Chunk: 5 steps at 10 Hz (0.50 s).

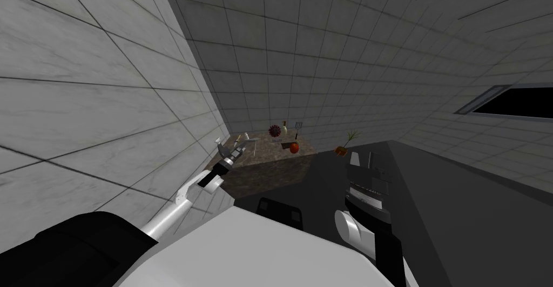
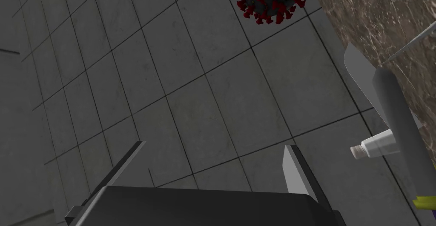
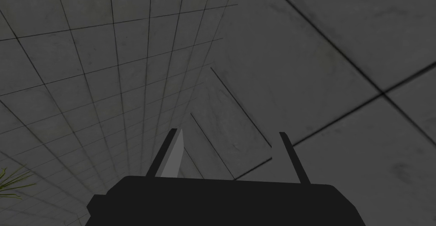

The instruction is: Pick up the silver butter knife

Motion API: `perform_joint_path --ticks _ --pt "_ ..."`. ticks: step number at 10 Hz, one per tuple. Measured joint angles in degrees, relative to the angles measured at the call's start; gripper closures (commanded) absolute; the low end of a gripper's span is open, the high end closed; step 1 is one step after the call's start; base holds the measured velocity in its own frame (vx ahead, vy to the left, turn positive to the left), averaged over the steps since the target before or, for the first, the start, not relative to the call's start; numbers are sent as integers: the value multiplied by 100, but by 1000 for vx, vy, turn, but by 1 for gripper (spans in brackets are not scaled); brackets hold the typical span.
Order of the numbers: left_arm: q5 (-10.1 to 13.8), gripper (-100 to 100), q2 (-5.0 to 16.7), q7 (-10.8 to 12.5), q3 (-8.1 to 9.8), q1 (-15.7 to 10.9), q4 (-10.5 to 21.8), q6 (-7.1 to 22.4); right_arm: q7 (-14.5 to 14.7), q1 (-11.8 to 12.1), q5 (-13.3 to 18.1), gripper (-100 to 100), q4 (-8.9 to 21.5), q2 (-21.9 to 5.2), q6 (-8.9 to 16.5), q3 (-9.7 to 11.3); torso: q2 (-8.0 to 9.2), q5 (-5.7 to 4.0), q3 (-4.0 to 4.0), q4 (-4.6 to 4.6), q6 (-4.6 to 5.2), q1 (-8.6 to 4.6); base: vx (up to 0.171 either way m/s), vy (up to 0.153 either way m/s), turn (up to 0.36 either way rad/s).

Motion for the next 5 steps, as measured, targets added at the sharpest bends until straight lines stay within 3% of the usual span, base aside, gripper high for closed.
perform_joint_path --ticks 5 --pt "16 -100 737 -9 -122 5 399 435 0 1 0 0 0 0 0 0 -9 -1 -5 -2 -2 -8 -9 -7 -98"
